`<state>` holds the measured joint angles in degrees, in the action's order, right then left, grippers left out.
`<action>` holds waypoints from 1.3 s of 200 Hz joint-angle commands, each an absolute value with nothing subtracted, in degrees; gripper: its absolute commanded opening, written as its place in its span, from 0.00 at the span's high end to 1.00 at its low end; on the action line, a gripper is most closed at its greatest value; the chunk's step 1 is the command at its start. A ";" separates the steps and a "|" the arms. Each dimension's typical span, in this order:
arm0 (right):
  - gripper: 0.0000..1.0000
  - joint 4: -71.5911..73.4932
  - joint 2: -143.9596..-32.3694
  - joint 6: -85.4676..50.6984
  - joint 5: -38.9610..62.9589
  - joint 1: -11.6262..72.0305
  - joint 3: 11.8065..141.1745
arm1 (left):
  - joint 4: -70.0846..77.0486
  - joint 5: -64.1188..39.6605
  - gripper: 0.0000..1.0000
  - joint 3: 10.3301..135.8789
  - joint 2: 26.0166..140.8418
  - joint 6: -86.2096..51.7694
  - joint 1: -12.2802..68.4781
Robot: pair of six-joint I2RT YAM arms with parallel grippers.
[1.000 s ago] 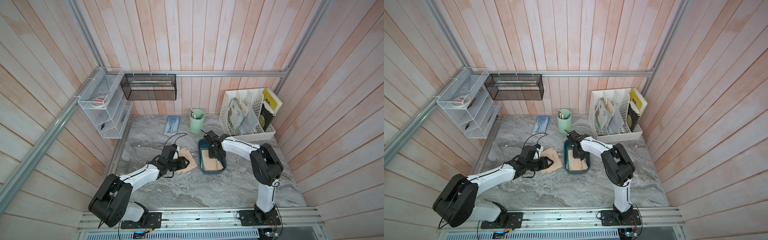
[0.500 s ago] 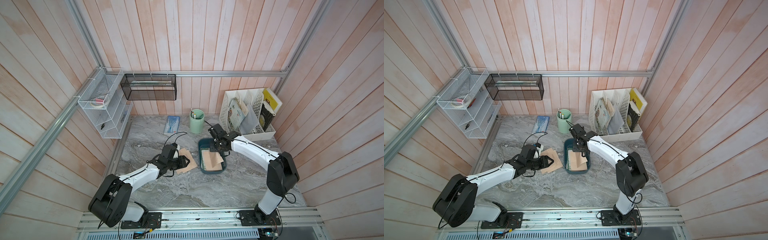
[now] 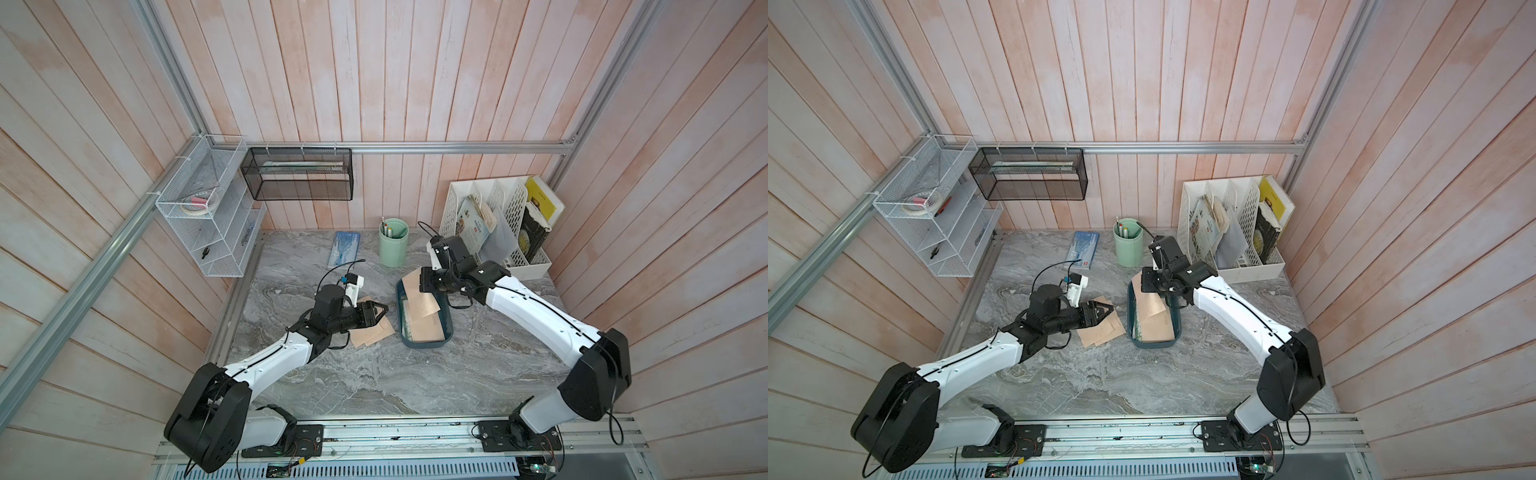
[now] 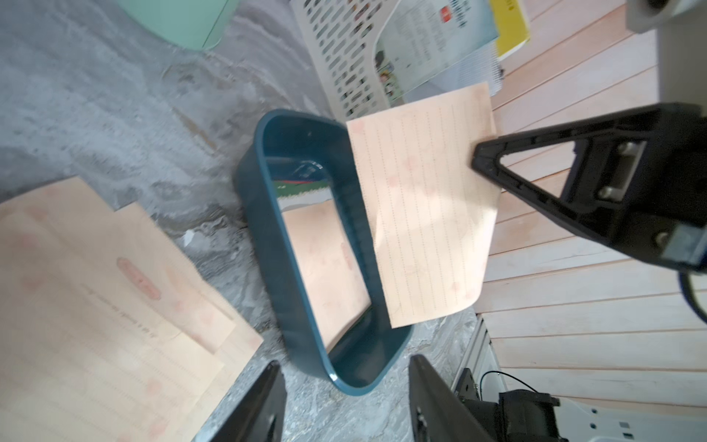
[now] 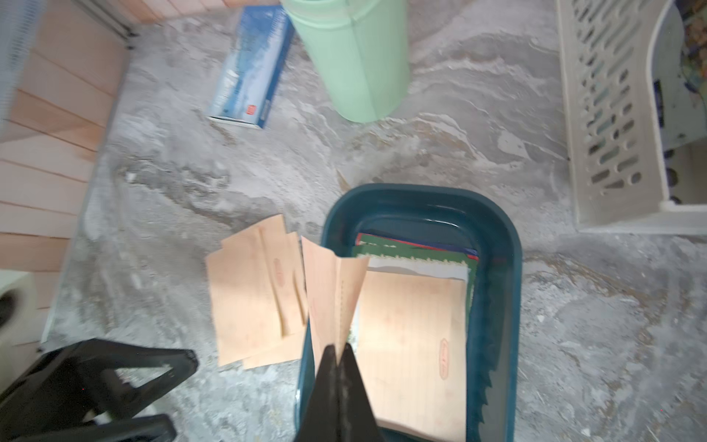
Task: Take out the stationery paper from the storage box
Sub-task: Pick up the stationery paper from the storage box, then place the stationery paper at the center of the board.
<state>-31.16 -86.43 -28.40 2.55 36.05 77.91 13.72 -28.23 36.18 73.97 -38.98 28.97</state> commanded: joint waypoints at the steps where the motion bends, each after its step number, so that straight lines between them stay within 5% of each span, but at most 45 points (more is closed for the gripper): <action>1: 1.00 -25.91 -83.70 -27.09 10.49 35.68 75.63 | 21.53 -31.07 0.45 34.83 72.30 -37.14 28.73; 124: 1.00 -18.34 -81.74 -28.13 24.60 36.21 73.84 | 25.75 -30.68 0.45 39.88 78.08 -36.31 31.62; 169: 1.00 -20.89 -81.91 -27.69 21.67 36.21 73.52 | 25.58 -30.24 0.77 40.37 77.16 -35.96 32.16; 212: 1.00 -21.18 -81.21 -27.80 20.60 36.16 73.35 | 24.16 -29.45 0.78 39.10 74.86 -35.43 32.16; 233: 1.00 -21.91 -81.59 -27.53 19.99 36.16 73.62 | 24.21 -29.14 0.88 38.57 73.86 -35.64 32.12; 260: 0.87 -23.55 -82.09 -27.26 17.47 36.23 73.61 | 21.07 -27.83 0.93 38.74 71.70 -34.27 32.12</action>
